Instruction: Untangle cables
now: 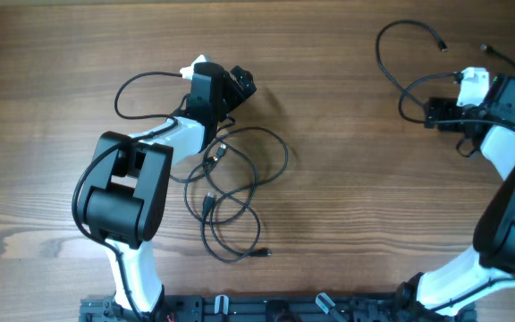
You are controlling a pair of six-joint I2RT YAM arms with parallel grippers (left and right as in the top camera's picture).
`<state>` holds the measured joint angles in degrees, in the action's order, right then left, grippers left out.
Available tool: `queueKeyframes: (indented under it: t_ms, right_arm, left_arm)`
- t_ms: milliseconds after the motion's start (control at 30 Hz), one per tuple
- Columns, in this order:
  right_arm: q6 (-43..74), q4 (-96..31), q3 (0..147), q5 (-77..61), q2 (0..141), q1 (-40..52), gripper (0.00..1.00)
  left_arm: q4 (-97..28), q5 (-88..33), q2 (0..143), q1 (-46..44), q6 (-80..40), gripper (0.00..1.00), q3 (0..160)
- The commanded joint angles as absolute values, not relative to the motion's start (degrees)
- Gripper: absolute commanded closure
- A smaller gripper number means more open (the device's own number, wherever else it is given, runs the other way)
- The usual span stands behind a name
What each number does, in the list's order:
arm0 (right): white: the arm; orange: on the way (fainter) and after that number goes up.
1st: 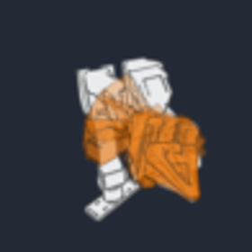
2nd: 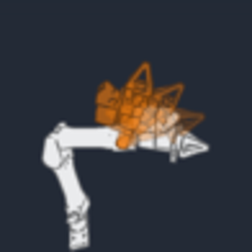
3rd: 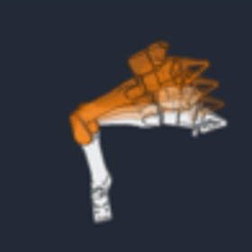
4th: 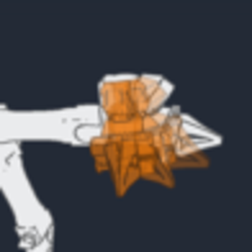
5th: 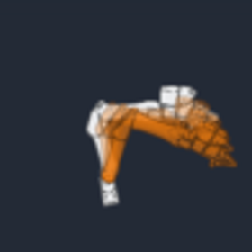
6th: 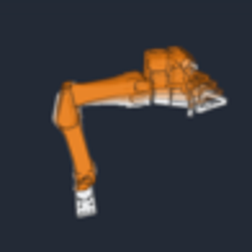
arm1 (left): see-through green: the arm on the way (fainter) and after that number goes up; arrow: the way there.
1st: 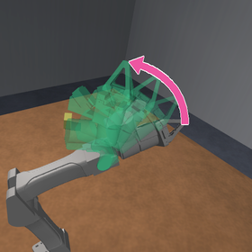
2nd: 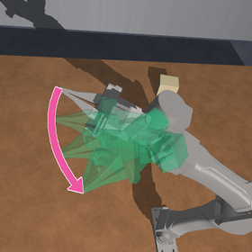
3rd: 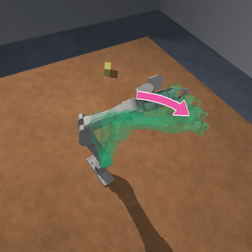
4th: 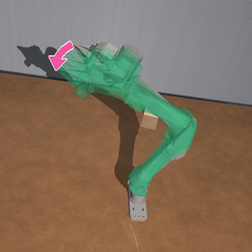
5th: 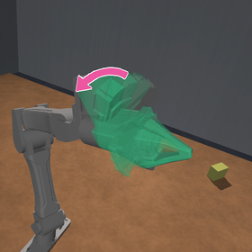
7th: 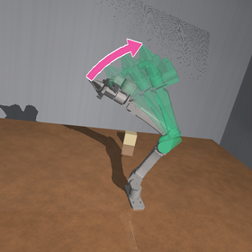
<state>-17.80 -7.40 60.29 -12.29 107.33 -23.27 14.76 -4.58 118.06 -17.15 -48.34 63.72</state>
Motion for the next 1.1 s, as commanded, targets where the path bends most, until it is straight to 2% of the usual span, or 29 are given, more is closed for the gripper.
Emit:
queueKeyframes:
  t_ms: [0, 367, 633, 933, 1067]
  right_arm:
    - [-19.49, -11.35, 60.42, -6.22, 101.62, -23.75, 0.0]
    - [-19.51, -23.59, 60.07, 4.6, 101.56, -25.67, 0.0]
    - [-19.51, -19.81, 58.48, -2.44, 107.02, -30.87, 0.0]
    - [-19.53, -12.71, 58.48, -4.47, 115.61, -31.2, 0.0]
    - [-19.49, -5.98, 58.48, -10.5, 120.22, -31.2, 0.0]
  left_arm:
    - [11.79, -1.61, 122.26, -16.27, -48.25, 0.0, 60.34]
    - [12.21, -1.61, 122.26, -16.23, -48.25, 0.0, 60.34]
    - [12.16, -1.63, 122.26, -16.23, -48.25, 0.0, 60.34]
    - [12.14, -1.63, 122.26, -16.23, -48.25, 0.0, 60.34]
    - [12.14, -1.63, 122.26, -16.23, -48.25, 0.0, 60.34]
